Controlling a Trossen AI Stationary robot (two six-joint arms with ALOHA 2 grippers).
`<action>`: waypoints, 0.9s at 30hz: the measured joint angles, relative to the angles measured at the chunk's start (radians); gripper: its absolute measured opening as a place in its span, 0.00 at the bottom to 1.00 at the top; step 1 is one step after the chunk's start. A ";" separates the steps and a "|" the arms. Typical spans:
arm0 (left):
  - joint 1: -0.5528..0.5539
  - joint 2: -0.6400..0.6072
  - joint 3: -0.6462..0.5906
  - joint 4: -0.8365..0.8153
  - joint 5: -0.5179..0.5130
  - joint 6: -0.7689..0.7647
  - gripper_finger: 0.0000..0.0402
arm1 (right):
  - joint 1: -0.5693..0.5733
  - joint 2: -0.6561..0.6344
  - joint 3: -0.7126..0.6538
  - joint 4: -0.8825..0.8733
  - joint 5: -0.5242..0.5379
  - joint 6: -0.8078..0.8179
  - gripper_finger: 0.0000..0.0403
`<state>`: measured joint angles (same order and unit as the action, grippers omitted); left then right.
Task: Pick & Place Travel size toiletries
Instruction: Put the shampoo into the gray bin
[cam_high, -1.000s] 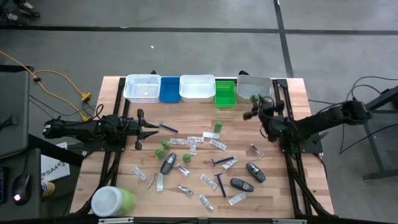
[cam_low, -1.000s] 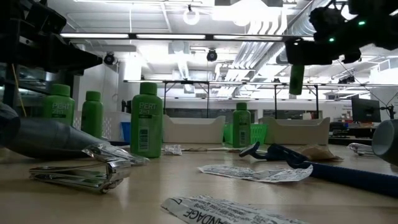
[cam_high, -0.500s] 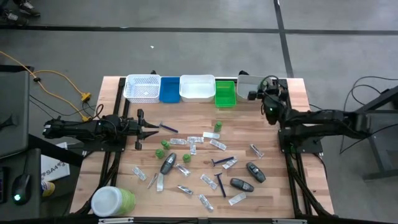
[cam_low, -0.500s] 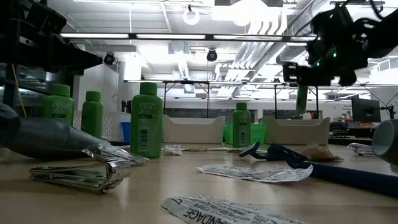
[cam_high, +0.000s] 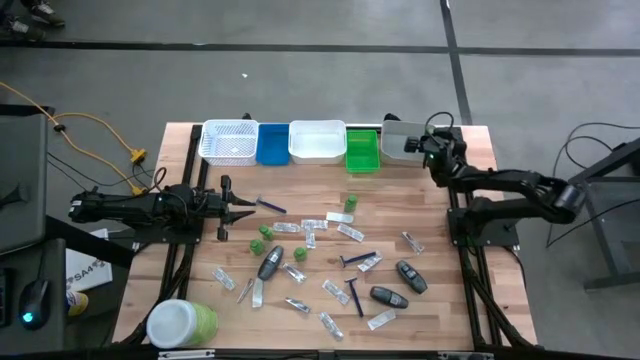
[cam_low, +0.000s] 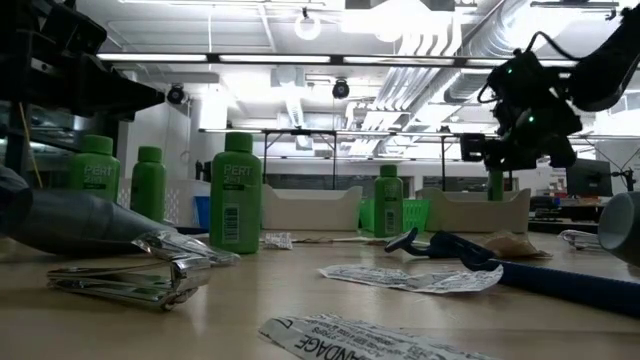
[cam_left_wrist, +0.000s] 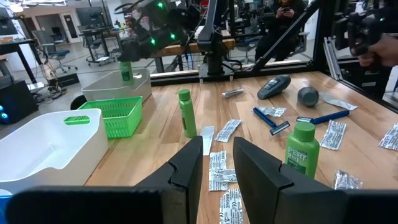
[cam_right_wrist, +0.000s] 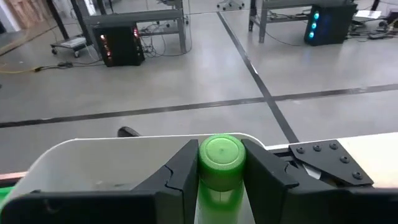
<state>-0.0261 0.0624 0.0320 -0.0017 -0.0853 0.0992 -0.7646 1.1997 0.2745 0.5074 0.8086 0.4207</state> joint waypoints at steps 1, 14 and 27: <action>0.000 0.000 0.000 0.000 0.000 0.000 0.23 | -0.004 0.024 0.000 0.023 0.002 -0.009 0.24; 0.000 0.000 0.000 0.000 0.000 0.000 0.23 | -0.005 0.175 0.023 0.154 0.022 0.001 0.24; 0.000 0.000 0.000 0.000 0.000 0.000 0.23 | 0.006 0.265 0.111 0.044 0.101 0.049 0.24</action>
<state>-0.0264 0.0624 0.0320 -0.0017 -0.0853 0.0992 -0.7591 1.4643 0.3857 0.5517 0.9099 0.4694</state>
